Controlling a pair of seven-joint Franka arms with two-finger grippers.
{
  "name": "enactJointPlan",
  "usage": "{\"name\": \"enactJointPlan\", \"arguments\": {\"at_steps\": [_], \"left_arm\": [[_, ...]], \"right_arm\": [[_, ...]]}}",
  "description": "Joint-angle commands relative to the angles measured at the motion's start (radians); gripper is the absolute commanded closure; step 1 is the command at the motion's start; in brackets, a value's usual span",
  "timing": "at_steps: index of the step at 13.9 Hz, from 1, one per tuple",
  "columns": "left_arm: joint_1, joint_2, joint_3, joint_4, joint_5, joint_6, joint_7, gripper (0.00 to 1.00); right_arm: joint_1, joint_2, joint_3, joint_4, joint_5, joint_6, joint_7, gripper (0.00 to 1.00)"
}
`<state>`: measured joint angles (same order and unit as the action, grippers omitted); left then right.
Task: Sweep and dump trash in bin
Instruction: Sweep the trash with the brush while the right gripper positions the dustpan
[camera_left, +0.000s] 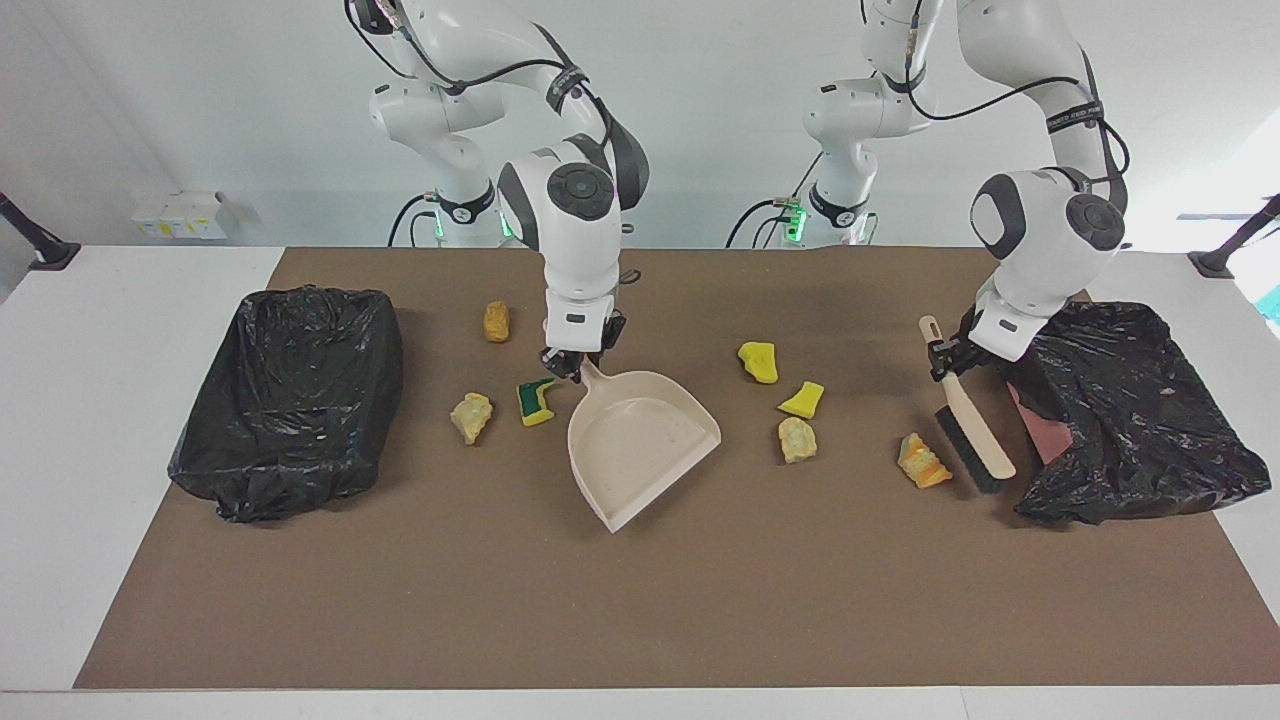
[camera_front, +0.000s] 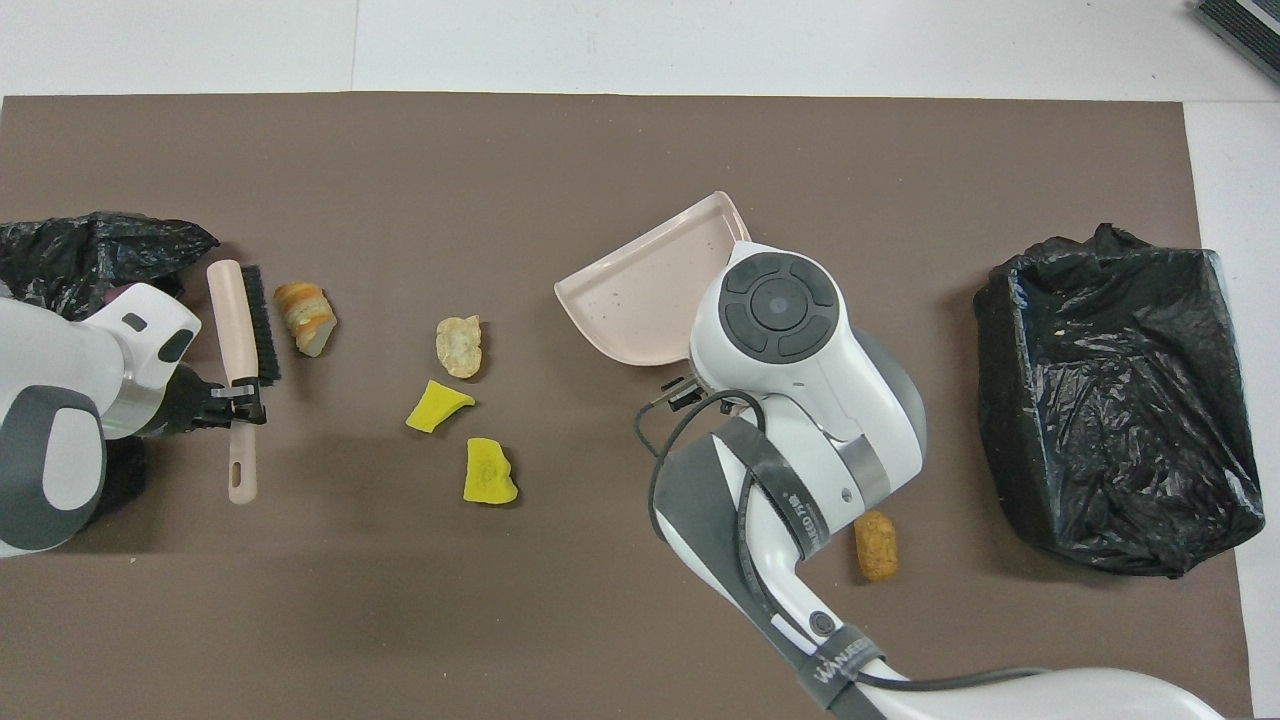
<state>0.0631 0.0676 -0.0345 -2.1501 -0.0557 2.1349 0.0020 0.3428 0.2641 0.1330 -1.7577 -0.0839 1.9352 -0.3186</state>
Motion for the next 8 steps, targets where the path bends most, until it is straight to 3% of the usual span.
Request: {"name": "enactJointPlan", "arguments": {"at_steps": [1, 8], "left_arm": [[-0.012, 0.035, -0.016, 0.019, 0.022, -0.006, 0.041, 1.00], [-0.175, 0.005, -0.016, -0.028, 0.020, -0.035, 0.059, 1.00]], "right_arm": [[-0.024, -0.029, 0.010, -0.028, -0.008, -0.059, -0.265, 1.00], [-0.045, -0.052, 0.008, -0.074, -0.025, -0.087, -0.594, 1.00]]}}
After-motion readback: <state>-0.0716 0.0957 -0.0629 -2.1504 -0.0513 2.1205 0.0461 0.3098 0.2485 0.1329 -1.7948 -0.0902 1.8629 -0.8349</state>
